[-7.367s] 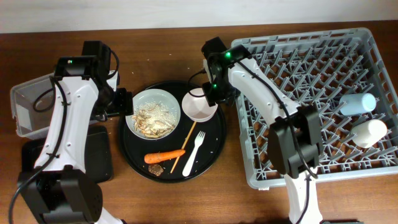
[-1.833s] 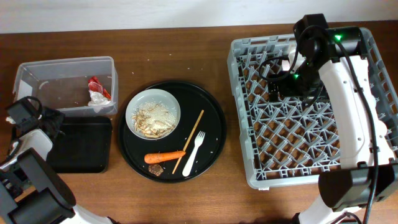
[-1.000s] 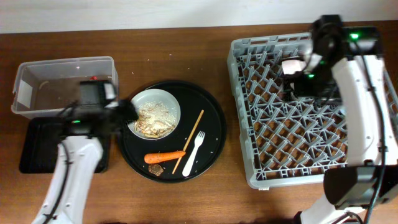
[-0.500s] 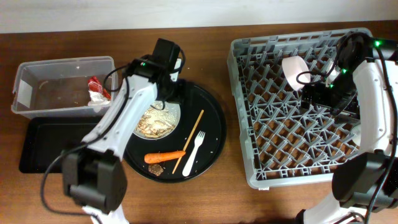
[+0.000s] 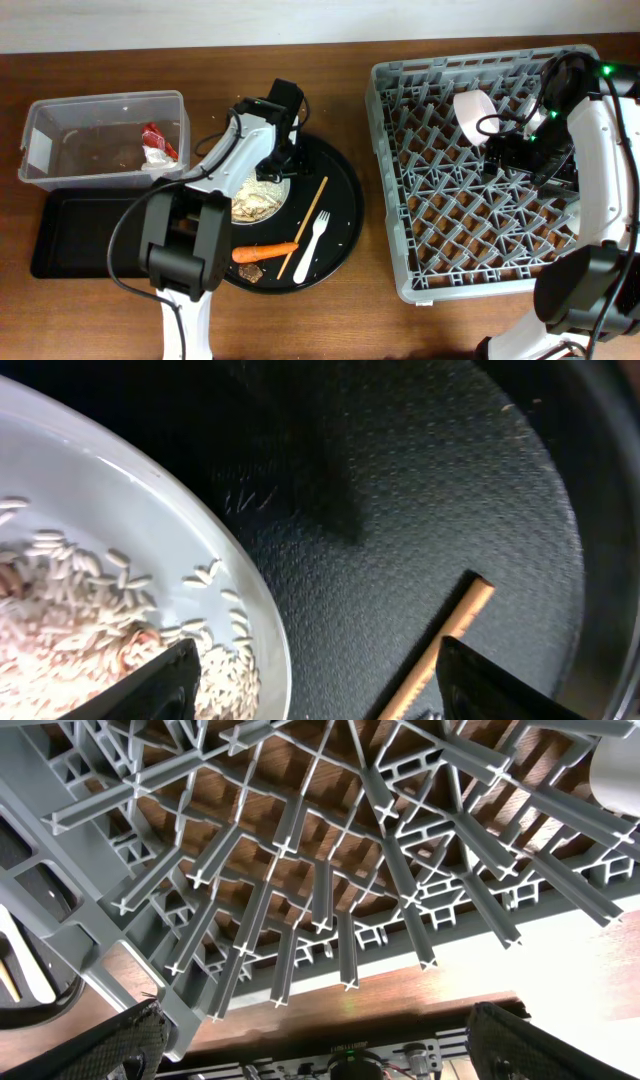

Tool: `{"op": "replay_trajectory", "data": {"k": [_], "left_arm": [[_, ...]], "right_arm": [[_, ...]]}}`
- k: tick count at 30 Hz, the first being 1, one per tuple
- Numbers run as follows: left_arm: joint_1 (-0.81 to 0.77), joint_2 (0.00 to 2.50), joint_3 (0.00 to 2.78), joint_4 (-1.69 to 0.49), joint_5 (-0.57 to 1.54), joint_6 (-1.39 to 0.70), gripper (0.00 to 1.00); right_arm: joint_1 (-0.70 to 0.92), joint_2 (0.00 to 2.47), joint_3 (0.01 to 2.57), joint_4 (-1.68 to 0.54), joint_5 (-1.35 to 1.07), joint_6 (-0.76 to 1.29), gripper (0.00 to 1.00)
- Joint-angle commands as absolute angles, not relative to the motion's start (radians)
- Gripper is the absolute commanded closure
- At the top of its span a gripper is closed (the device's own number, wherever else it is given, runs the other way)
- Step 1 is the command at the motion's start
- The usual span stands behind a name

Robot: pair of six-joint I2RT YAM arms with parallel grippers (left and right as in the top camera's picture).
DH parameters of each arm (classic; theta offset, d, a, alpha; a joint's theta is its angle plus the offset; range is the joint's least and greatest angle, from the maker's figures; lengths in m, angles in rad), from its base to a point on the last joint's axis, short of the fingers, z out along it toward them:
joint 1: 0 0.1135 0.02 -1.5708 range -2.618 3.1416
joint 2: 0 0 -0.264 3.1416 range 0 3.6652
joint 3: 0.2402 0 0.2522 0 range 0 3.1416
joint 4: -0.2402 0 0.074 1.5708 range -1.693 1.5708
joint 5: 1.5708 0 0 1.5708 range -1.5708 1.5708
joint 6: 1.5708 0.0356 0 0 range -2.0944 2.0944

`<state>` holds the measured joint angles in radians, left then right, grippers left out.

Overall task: Sort waste into correct bins and load items into the dishwasher rack
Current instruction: 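Grasp the rim of the white rice bowl with the left gripper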

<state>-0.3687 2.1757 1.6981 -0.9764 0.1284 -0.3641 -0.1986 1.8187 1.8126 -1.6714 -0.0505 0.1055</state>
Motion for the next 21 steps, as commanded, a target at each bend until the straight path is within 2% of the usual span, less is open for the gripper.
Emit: {"op": "replay_trajectory", "data": {"k": [1,5,8,21], "left_arm": [[-0.384,2.210,1.716,-0.953,0.129,-0.382,0.36],[-0.390,2.210,1.715,-0.944,0.037,-0.401,0.50],[-0.392,2.210,1.707,-0.935,0.037,-0.401,0.56],[-0.398,2.210,1.666,-0.909,0.026,-0.400,0.57]], "right_arm": [[-0.197,1.821,1.809,-1.670,-0.057,0.112,0.01],[-0.197,1.821,1.809,-1.669,-0.059,0.112,0.01],[-0.197,1.821,1.809,-1.669,-0.060,0.112,0.01],[-0.197,1.821,1.809,-1.670,-0.071,0.112,0.01]]}}
